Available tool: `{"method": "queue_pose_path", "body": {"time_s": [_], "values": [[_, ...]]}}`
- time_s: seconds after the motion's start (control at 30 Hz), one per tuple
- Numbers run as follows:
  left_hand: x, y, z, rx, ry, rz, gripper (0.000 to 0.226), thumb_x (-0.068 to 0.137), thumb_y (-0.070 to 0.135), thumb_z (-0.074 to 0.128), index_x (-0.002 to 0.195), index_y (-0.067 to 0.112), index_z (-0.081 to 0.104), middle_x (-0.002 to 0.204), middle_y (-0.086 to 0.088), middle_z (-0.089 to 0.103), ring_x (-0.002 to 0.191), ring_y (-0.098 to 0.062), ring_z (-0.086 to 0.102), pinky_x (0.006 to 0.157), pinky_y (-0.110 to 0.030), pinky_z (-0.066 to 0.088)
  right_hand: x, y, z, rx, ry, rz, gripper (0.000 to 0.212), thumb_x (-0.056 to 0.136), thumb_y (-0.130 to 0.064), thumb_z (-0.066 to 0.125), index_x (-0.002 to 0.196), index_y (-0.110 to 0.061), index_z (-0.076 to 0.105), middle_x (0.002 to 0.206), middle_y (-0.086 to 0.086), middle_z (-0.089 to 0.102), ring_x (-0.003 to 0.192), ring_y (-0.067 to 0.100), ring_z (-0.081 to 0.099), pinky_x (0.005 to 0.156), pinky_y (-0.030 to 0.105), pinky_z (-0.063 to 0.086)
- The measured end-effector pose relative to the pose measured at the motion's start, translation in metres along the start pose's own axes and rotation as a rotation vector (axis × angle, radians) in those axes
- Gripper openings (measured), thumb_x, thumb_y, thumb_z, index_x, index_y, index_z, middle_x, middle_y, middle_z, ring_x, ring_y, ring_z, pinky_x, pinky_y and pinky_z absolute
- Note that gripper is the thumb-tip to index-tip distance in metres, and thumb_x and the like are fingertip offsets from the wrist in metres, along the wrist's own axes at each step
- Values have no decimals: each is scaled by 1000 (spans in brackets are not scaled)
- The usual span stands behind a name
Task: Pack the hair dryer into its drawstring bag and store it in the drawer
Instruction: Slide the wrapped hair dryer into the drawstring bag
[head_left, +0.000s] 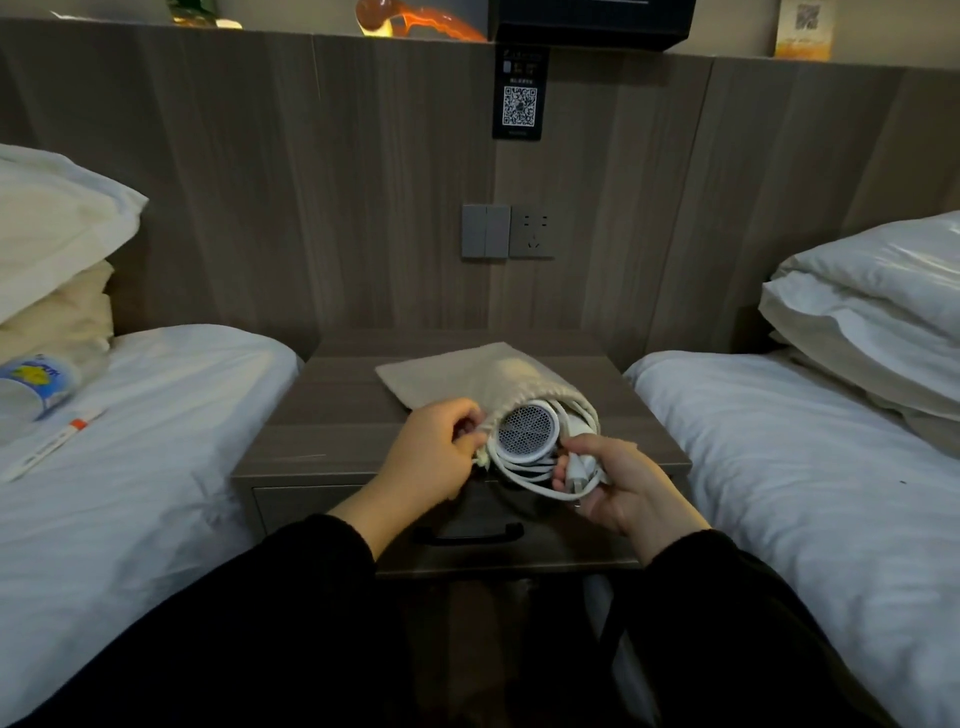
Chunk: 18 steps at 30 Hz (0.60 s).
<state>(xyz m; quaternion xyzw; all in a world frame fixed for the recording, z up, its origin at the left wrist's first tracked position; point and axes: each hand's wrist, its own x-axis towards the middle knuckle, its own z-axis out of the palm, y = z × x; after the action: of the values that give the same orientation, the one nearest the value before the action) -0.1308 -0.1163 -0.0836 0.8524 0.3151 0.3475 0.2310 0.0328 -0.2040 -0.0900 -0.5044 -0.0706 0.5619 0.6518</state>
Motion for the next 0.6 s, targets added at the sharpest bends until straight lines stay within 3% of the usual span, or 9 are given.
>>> {"method": "queue_pose_path", "body": {"time_s": [0.07, 0.13, 0.23, 0.33, 0.43, 0.53, 0.6], "values": [[-9, 5, 2, 95, -131, 147, 4, 84, 6, 59, 83, 10, 59, 83, 0, 55, 83, -17, 50, 75, -29, 40, 1, 1, 2, 22, 15, 6, 23, 93, -7, 47, 71, -1, 53, 35, 6, 51, 29, 13, 51, 39, 22, 50], [-14, 3, 5, 146, -185, 170, 10, 84, 6, 58, 80, 14, 55, 82, 3, 52, 83, -15, 48, 76, -32, 41, 3, 3, 4, 18, 29, -2, 21, 93, -8, 47, 74, -2, 53, 39, 7, 53, 38, 15, 52, 40, 23, 50], [-13, -6, 4, 71, -24, 10, 3, 86, 9, 58, 86, 11, 57, 86, -1, 57, 82, -16, 53, 72, -30, 43, 2, 7, 9, 33, -11, -23, 11, 92, -11, 52, 95, 0, 54, 67, 16, 57, 57, 22, 55, 45, 29, 55], [-8, -16, 3, 5, 99, -150, 4, 88, 12, 57, 86, 15, 56, 86, -1, 58, 78, -14, 54, 60, -15, 37, 0, 4, 6, -45, -138, -11, 31, 92, -20, 52, 117, -2, 51, 92, 25, 62, 78, 34, 64, 61, 38, 59], [-5, -22, 6, -92, 173, -279, 5, 90, 14, 55, 85, 13, 57, 84, -4, 60, 77, -16, 54, 57, -20, 35, -6, 1, 2, -81, -333, 46, 45, 88, -12, 52, 130, 1, 46, 128, 30, 54, 117, 41, 55, 85, 46, 54], [-8, -26, 10, -198, 225, -303, 5, 91, 12, 54, 87, 13, 57, 81, -1, 58, 76, -14, 52, 57, -13, 34, -9, 1, 3, -36, -366, 71, 50, 80, -4, 55, 129, 6, 46, 135, 29, 49, 123, 43, 49, 83, 55, 51], [-14, -29, 15, -214, 228, -287, 6, 90, 9, 54, 87, 14, 57, 80, -1, 58, 75, -13, 52, 56, -12, 33, -8, 0, 8, 70, -323, 50, 43, 86, 1, 50, 129, 6, 46, 133, 29, 51, 121, 43, 50, 84, 60, 50]]}}
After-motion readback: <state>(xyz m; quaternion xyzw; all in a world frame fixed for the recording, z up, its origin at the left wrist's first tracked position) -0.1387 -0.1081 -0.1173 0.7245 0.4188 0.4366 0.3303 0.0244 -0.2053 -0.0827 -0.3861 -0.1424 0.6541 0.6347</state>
